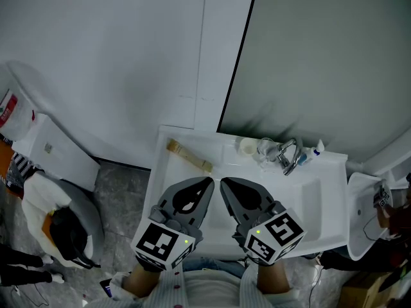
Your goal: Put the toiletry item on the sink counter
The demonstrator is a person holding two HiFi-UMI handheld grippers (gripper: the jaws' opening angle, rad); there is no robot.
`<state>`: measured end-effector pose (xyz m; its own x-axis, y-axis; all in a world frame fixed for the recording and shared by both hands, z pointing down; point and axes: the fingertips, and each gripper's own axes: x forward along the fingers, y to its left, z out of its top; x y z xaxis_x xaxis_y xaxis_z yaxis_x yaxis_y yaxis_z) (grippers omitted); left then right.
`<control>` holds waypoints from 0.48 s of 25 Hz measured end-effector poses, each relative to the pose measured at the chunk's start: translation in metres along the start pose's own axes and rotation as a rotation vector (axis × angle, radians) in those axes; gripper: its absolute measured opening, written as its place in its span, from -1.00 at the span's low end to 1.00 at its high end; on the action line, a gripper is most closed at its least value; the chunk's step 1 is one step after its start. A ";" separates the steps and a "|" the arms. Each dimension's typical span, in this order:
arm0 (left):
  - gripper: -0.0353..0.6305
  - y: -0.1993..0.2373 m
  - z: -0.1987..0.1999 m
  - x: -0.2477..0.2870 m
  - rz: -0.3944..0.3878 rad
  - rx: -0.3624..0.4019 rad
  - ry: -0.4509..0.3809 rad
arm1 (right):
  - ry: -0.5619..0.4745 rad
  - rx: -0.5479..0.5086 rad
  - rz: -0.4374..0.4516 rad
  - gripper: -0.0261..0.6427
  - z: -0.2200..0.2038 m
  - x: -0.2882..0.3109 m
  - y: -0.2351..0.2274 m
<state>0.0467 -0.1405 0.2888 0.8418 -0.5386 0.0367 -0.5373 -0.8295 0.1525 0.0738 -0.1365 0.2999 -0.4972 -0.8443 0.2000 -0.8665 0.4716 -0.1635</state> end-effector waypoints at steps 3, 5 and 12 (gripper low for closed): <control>-0.84 0.001 -0.001 -0.001 0.005 -0.003 0.002 | 0.007 0.003 0.002 -0.89 -0.002 0.001 -0.001; -0.84 0.002 0.000 0.000 0.008 -0.005 0.003 | 0.014 0.006 0.005 -0.89 -0.003 0.002 -0.002; -0.84 0.004 -0.001 0.003 0.017 -0.011 0.008 | 0.027 0.012 0.015 -0.89 -0.004 0.005 -0.006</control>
<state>0.0477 -0.1451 0.2906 0.8327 -0.5518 0.0470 -0.5513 -0.8182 0.1631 0.0762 -0.1418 0.3061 -0.5115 -0.8297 0.2236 -0.8583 0.4810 -0.1787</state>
